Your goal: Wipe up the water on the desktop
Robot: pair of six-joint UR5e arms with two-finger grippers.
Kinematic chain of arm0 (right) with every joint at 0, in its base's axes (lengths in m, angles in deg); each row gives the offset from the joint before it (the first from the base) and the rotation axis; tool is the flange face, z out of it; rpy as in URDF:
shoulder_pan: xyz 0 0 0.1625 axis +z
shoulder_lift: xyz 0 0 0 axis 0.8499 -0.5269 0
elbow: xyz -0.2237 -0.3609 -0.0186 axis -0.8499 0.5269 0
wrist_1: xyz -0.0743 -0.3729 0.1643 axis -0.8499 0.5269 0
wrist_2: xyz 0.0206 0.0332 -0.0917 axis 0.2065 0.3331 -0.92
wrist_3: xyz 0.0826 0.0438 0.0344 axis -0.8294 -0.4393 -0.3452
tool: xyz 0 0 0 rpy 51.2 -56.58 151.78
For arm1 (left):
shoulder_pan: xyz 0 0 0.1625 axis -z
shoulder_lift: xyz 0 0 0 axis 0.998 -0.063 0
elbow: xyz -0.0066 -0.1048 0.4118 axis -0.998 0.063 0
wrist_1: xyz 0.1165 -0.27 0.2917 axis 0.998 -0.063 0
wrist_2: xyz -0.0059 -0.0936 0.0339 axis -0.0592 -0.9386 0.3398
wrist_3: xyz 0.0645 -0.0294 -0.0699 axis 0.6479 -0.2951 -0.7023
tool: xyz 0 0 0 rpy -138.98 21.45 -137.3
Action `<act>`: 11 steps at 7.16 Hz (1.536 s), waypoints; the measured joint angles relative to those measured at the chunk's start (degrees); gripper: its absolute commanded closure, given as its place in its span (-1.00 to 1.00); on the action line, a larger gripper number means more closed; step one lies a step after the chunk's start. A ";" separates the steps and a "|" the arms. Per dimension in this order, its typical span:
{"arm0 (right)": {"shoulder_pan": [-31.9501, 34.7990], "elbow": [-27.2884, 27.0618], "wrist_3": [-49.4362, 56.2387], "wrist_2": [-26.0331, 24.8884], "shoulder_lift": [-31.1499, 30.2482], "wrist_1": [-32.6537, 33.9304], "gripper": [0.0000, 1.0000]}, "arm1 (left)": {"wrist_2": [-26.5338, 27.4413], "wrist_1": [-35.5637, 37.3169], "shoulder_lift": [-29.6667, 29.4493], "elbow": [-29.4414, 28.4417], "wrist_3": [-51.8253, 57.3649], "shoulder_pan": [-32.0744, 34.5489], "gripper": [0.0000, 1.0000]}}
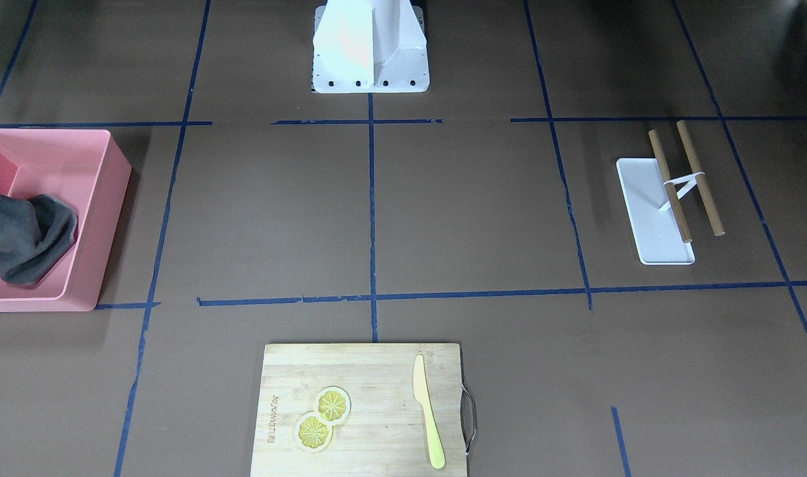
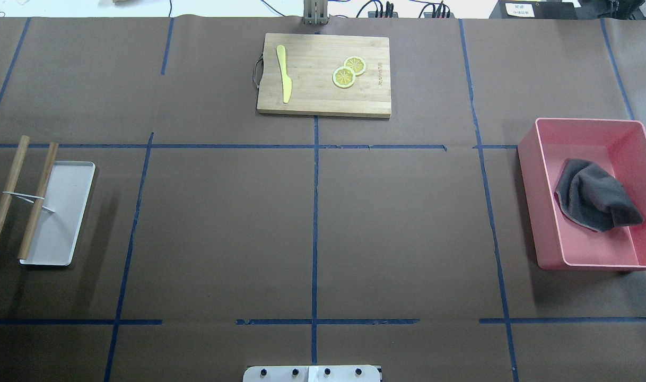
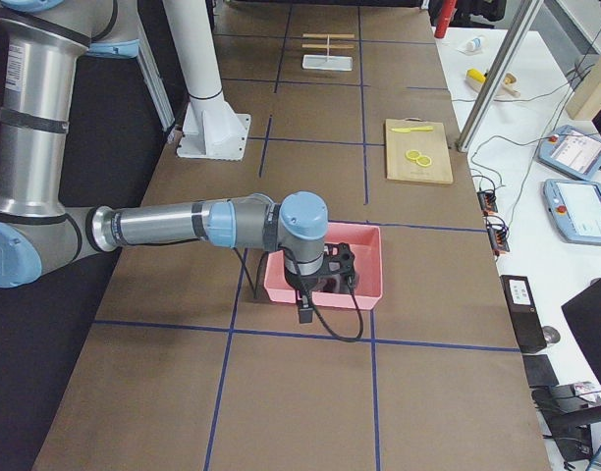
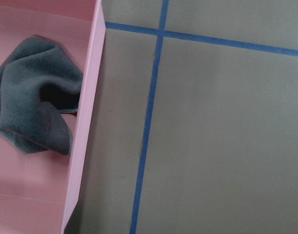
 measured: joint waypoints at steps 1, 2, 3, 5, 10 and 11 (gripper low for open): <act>0.97 -0.20 -1.12 -0.01 -0.69 -0.07 -1.00 | 0.06 0.15 -0.02 0.24 -0.01 0.09 -1.00; 1.25 -0.35 -3.27 -0.05 -0.72 -0.41 -1.00 | 0.12 0.34 0.07 0.54 0.01 0.15 -1.00; 1.00 -0.36 -4.81 -0.07 -0.67 -0.97 -1.00 | 0.12 0.40 0.20 0.62 0.02 0.19 -1.00; -0.68 -0.44 -5.77 -0.03 -0.48 -1.42 -1.00 | 0.13 0.10 0.40 0.58 0.01 0.21 -1.00; -2.47 -0.41 -5.82 0.17 -0.33 -1.84 -1.00 | 0.72 2.34 0.50 -0.61 -0.30 0.01 -1.00; -2.55 -0.40 -5.82 0.17 -0.32 -1.89 -1.00 | 0.71 3.10 0.68 -0.41 -0.32 0.01 -1.00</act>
